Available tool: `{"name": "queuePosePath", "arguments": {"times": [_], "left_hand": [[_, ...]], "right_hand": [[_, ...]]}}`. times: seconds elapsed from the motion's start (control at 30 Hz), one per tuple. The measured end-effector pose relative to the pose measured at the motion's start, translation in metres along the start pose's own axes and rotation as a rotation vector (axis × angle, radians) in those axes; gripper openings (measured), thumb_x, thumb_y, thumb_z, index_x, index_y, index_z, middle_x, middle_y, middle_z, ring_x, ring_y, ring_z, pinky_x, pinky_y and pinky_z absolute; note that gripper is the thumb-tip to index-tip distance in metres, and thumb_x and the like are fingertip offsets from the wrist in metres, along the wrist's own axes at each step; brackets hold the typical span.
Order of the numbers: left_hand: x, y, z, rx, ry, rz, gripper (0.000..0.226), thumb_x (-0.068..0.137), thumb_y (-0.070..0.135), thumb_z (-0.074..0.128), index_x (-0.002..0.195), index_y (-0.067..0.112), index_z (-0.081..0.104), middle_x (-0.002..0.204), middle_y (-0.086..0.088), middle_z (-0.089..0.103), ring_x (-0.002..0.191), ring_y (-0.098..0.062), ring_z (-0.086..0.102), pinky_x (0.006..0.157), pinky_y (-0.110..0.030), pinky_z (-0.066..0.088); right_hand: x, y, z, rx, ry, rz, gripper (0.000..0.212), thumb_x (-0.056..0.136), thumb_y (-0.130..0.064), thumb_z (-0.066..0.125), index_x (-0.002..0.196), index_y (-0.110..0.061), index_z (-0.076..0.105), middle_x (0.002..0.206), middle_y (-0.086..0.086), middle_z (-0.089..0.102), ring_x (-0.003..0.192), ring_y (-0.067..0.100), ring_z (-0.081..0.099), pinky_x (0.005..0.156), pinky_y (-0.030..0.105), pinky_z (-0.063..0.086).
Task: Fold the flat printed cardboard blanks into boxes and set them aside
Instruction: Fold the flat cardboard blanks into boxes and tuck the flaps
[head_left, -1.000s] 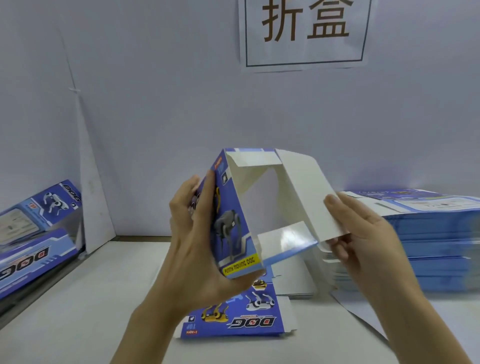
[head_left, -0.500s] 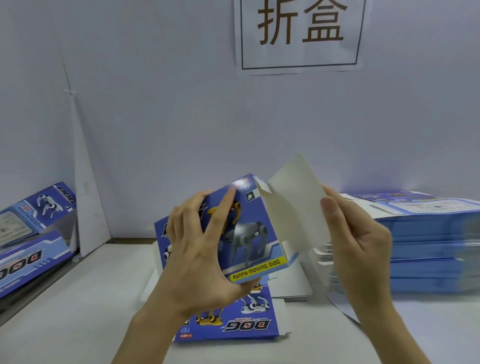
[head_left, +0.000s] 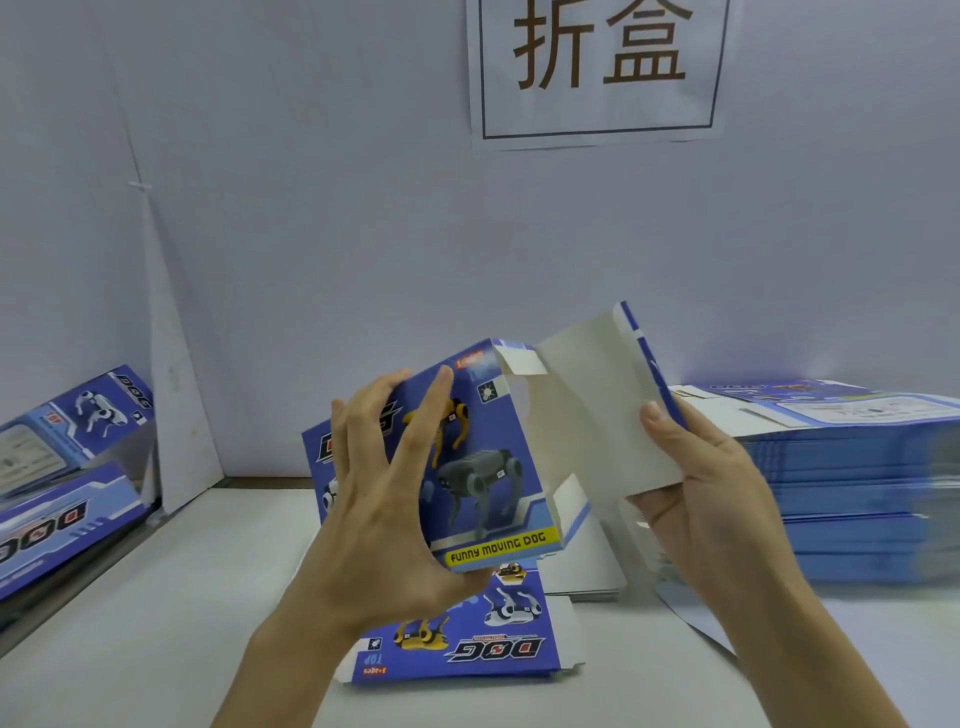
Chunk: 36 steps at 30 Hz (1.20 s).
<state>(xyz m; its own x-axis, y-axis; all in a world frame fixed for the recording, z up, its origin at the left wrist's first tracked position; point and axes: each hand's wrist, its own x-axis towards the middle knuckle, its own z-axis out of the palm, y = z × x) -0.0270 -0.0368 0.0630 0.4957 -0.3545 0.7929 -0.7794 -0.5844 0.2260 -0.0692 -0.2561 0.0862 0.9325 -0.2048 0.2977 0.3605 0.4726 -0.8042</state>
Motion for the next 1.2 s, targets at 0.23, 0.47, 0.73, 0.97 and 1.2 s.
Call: {"name": "queuePosePath", "arguments": {"times": [0.23,0.47,0.73,0.97,1.2], "left_hand": [[-0.001,-0.003,0.005,-0.096,-0.108,-0.014,0.132,0.057,0.066,0.075,0.150,0.037,-0.013,0.155,0.006,0.001,0.147,-0.025,0.009,0.108,-0.066,0.028],[0.001,0.000,0.007,-0.042,0.050,0.009,0.128,0.050,0.070,0.068,0.148,0.047,-0.012,0.140,0.020,0.015,0.128,0.000,0.025,0.093,-0.017,0.035],[0.005,0.020,0.014,0.052,0.081,-0.017,0.132,0.055,0.064,0.075,0.149,0.036,-0.014,0.144,0.006,0.015,0.136,-0.009,0.018,0.101,-0.066,0.037],[0.006,0.033,0.012,0.122,0.121,-0.026,0.129,0.053,0.067,0.071,0.147,0.032,-0.010,0.139,0.001,0.018,0.130,-0.026,0.025,0.099,-0.066,0.038],[0.005,0.034,0.014,0.176,0.137,-0.016,0.128,0.055,0.064,0.073,0.150,0.024,-0.004,0.144,-0.006,0.020,0.131,-0.028,0.026,0.100,-0.062,0.040]], "right_hand": [[-0.005,-0.005,0.006,-0.041,-0.002,-0.012,0.022,0.075,-0.037,0.060,0.074,-0.027,0.080,0.078,-0.001,0.074,0.068,0.010,0.070,0.051,0.021,0.053],[-0.009,-0.003,0.004,-0.261,0.111,-0.157,0.023,0.084,-0.034,0.059,0.087,-0.022,0.078,0.081,-0.005,0.073,0.069,0.007,0.065,0.049,0.019,0.052],[-0.021,0.011,0.030,-0.501,-0.053,-0.464,0.026,0.093,-0.026,0.059,0.111,-0.042,0.068,0.096,-0.017,0.074,0.087,0.002,0.067,0.073,0.009,0.048],[-0.024,0.029,0.037,-0.637,-0.112,-0.471,0.036,0.093,-0.032,0.060,0.129,-0.036,0.061,0.130,-0.013,0.063,0.124,0.008,0.056,0.093,0.032,0.055],[-0.028,0.028,0.040,-0.740,-0.176,-0.488,0.043,0.094,-0.045,0.046,0.136,-0.041,0.051,0.144,-0.025,0.047,0.138,-0.004,0.036,0.113,0.036,0.037]]}}
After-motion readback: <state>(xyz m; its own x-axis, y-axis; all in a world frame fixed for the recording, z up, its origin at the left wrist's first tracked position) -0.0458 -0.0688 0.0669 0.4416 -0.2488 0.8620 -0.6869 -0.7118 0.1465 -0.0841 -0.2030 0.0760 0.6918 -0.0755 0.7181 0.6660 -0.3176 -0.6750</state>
